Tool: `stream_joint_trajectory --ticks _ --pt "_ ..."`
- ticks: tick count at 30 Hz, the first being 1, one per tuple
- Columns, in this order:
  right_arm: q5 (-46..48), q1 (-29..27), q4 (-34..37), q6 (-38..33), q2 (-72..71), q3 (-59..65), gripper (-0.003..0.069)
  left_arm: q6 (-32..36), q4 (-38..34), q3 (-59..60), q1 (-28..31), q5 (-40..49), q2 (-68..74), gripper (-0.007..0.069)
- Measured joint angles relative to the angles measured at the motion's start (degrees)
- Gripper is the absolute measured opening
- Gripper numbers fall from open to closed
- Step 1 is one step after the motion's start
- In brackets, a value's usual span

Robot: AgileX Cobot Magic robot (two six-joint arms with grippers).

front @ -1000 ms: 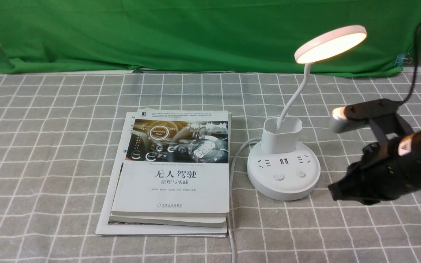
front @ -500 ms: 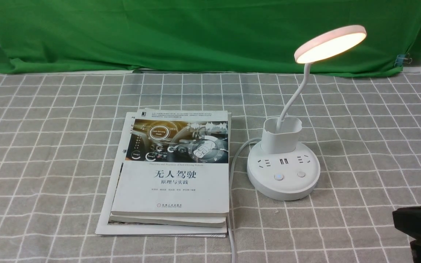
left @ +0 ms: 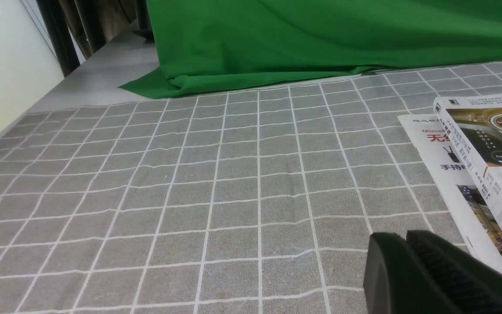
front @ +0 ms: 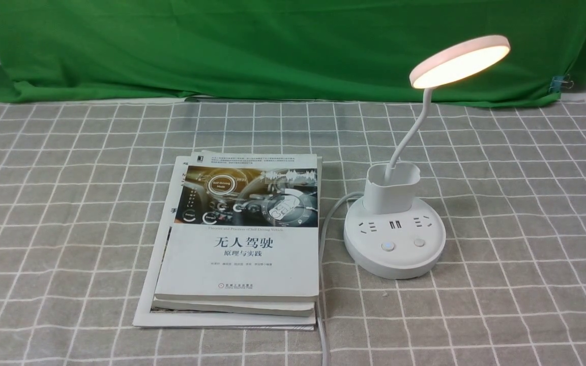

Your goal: Turn on the desk lamp on the grey coffee tablecloth with your hand.

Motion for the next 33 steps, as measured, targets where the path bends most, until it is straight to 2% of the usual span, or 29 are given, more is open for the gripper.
stream_joint_trajectory --ticks 4,9,33 --pt "-2.3 -3.4 0.0 -0.4 -8.8 8.5 0.0027 0.0 0.0 0.0 0.0 0.0 0.0 0.0019" --pt "-2.9 -4.4 -1.0 -0.8 -13.9 13.3 0.0027 0.0 0.0 0.0 0.0 0.0 0.0 0.0019" --pt "-4.4 -4.4 -1.3 -1.0 -14.2 13.7 0.0065 0.0 0.0 0.0 0.0 0.0 0.0 0.0019"
